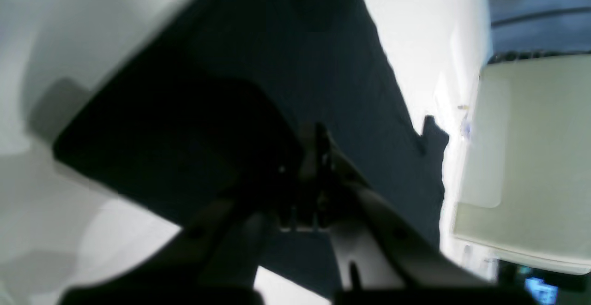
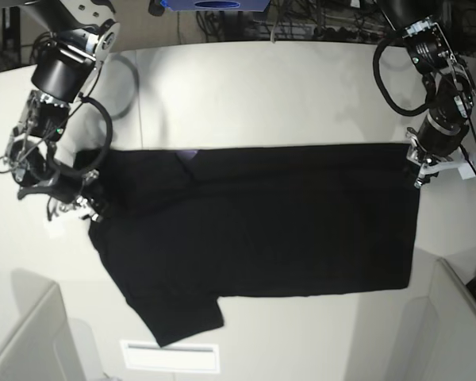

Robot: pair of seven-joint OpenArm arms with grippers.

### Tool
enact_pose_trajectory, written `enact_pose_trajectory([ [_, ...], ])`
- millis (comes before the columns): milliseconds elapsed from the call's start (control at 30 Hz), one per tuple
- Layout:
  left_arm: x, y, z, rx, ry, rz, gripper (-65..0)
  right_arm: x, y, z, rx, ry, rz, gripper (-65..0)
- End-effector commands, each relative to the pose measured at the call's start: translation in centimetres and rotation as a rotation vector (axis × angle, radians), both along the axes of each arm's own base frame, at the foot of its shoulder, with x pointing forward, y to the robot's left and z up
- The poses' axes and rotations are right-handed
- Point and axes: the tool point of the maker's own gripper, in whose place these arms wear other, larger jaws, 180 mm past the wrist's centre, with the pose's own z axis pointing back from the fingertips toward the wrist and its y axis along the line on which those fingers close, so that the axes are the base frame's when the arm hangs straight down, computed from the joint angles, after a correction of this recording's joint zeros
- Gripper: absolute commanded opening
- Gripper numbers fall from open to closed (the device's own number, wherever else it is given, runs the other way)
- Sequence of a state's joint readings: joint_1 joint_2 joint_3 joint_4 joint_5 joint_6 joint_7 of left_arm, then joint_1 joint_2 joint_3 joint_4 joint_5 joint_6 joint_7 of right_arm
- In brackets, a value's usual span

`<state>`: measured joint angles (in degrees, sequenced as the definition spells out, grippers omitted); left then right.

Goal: Fold the T-shirt properly
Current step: 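Drag the shirt toward the robot base with both grippers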

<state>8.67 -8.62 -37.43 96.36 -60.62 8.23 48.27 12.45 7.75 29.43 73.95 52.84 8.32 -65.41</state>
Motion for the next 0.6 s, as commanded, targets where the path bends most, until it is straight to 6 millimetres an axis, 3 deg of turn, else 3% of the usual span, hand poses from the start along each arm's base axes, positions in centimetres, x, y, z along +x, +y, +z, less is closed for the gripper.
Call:
enact_pose_trajectory([
  [0, 0.7, 0.8, 1.4, 0.041, -0.038, 0.004, -65.0, 1.2, -0.6, 1.4, -0.001, -0.051, -0.013, -65.0],
  [267, 1.9, 1.6, 1.4, 0.098, -0.024, 0.014, -65.0, 1.6, -1.7, -0.3, 0.009, -0.010, -0.053, -65.0],
  [467, 2.2, 1.9, 0.8, 0.095, -0.008, 0.021, -65.0, 1.8, -1.6, 0.0, 0.010, -0.021, -0.054, -65.0],
  [500, 2.3, 1.9, 0.9, 0.096, -0.010, 0.022, -65.0, 1.8, -1.6, 0.1, 0.009, -0.023, -0.056, -61.4],
  [567, 2.5, 1.9, 1.1, 0.096, -0.016, 0.023, -61.7, 2.0, -1.8, 0.3, 0.012, -0.030, -0.064, -45.8],
])
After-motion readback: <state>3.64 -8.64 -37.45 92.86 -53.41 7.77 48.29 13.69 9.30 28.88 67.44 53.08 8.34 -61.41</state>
